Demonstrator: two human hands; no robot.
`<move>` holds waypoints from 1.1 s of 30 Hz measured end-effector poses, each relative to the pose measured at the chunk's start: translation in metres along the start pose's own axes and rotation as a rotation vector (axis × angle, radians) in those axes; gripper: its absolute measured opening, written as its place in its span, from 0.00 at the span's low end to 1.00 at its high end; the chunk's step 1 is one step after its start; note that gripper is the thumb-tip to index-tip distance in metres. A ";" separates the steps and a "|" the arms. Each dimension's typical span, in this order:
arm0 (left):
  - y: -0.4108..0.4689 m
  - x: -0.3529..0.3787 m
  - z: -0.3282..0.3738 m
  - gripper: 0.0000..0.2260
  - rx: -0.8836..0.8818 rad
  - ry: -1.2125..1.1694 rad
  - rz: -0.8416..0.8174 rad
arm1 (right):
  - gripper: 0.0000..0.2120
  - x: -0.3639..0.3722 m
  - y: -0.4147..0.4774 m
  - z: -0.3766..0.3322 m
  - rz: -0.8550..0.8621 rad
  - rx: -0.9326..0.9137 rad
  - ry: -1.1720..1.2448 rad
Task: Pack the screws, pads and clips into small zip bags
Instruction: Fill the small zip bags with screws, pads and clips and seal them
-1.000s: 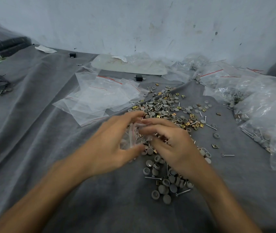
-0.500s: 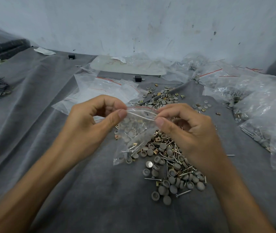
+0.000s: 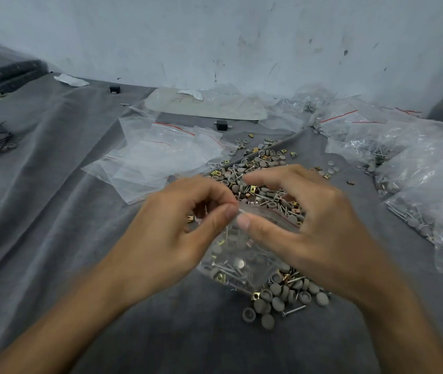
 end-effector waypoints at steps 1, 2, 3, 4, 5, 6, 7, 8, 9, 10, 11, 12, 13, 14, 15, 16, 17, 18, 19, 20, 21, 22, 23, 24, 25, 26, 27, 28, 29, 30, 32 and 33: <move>-0.001 0.001 0.002 0.03 0.001 -0.017 -0.012 | 0.17 0.001 0.000 -0.003 0.004 -0.019 -0.018; -0.001 0.001 0.002 0.03 -0.006 -0.037 -0.022 | 0.12 0.002 0.000 -0.005 0.009 -0.028 -0.008; -0.001 0.002 0.002 0.04 -0.016 -0.057 -0.027 | 0.09 0.002 0.000 -0.005 0.009 -0.030 0.008; -0.001 0.002 0.001 0.04 -0.027 -0.074 -0.027 | 0.07 0.002 0.000 -0.006 0.006 -0.028 0.019; 0.000 0.002 0.000 0.05 -0.038 -0.089 -0.026 | 0.06 0.002 0.000 -0.006 0.003 -0.028 0.025; 0.000 0.003 -0.003 0.04 -0.051 -0.105 -0.028 | 0.06 0.001 0.000 -0.006 0.001 -0.028 0.033; 0.001 0.003 -0.005 0.04 -0.063 -0.126 -0.035 | 0.06 0.001 0.000 -0.006 0.001 -0.027 0.043; 0.001 0.004 -0.007 0.04 -0.074 -0.151 -0.043 | 0.06 0.000 0.000 -0.006 0.000 -0.021 0.051; 0.001 0.004 -0.009 0.05 -0.082 -0.176 -0.051 | 0.06 0.001 0.000 -0.006 0.000 -0.015 0.057; 0.002 0.005 -0.010 0.05 -0.087 -0.197 -0.056 | 0.06 0.001 0.000 -0.005 -0.001 -0.009 0.062; 0.002 0.005 -0.011 0.05 -0.091 -0.215 -0.059 | 0.05 0.001 0.000 -0.005 -0.002 -0.005 0.068; 0.002 0.005 -0.011 0.05 -0.091 -0.234 -0.061 | 0.05 0.001 0.001 -0.004 -0.003 -0.003 0.077; 0.002 0.005 -0.011 0.06 -0.089 -0.255 -0.060 | 0.05 0.001 0.000 -0.004 -0.006 -0.002 0.090; 0.001 0.006 -0.010 0.06 -0.089 -0.273 -0.055 | 0.05 0.001 0.000 -0.004 -0.010 -0.001 0.105; 0.001 0.006 -0.010 0.06 -0.090 -0.282 -0.047 | 0.04 0.001 0.000 -0.004 -0.015 0.000 0.122; 0.001 0.007 -0.009 0.06 -0.091 -0.281 -0.035 | 0.04 0.002 0.000 -0.004 -0.018 0.002 0.138; 0.000 0.007 -0.008 0.05 -0.090 -0.272 -0.025 | 0.04 0.002 -0.001 -0.004 -0.017 0.002 0.151; 0.000 0.008 -0.006 0.04 -0.086 -0.258 -0.017 | 0.03 0.003 -0.001 -0.004 -0.014 0.000 0.162; -0.001 0.008 -0.005 0.03 -0.078 -0.243 -0.008 | 0.03 0.004 -0.001 -0.004 -0.009 -0.006 0.166; -0.001 0.008 -0.004 0.02 -0.069 -0.229 0.001 | 0.02 0.006 -0.001 -0.005 0.001 -0.021 0.150; -0.001 0.008 -0.002 0.02 -0.059 -0.215 0.009 | 0.02 0.007 -0.001 -0.006 0.017 -0.048 0.112; -0.001 0.007 -0.001 0.02 -0.051 -0.205 0.016 | 0.02 0.008 -0.001 -0.007 0.039 -0.081 0.058; -0.001 0.007 -0.001 0.03 -0.044 -0.200 0.022 | 0.02 0.009 -0.001 -0.008 0.063 -0.115 0.003; -0.001 0.006 -0.001 0.03 -0.041 -0.198 0.026 | 0.03 0.010 0.000 -0.010 0.085 -0.141 -0.037; -0.001 0.005 -0.001 0.03 -0.039 -0.197 0.029 | 0.03 0.010 -0.001 -0.010 0.100 -0.158 -0.056; -0.001 0.005 -0.001 0.03 -0.037 -0.194 0.029 | 0.03 0.011 -0.001 -0.011 0.108 -0.164 -0.058; -0.001 0.005 -0.001 0.03 -0.036 -0.191 0.027 | 0.03 0.011 -0.001 -0.011 0.110 -0.163 -0.050; -0.001 0.004 -0.001 0.03 -0.036 -0.188 0.026 | 0.03 0.011 -0.001 -0.011 0.110 -0.163 -0.041; -0.001 0.004 -0.001 0.03 -0.036 -0.185 0.025 | 0.02 0.011 -0.001 -0.011 0.108 -0.166 -0.035; 0.000 0.004 -0.001 0.04 -0.034 -0.182 0.023 | 0.02 0.011 -0.001 -0.011 0.104 -0.173 -0.032; 0.000 0.004 -0.001 0.04 -0.028 -0.177 0.015 | 0.02 0.011 -0.001 -0.011 0.098 -0.185 -0.028; 0.000 0.004 0.000 0.04 -0.028 -0.177 0.011 | 0.02 0.011 -0.001 -0.011 0.098 -0.189 -0.029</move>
Point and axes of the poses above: each hand's wrist, its own y-axis towards the middle knuckle, its own x-axis out of the palm, z = x × y, the point moved 3 cm from there along y, towards the middle knuckle, and after that the axes turned 15 degrees about y, right-handed, at the moved point
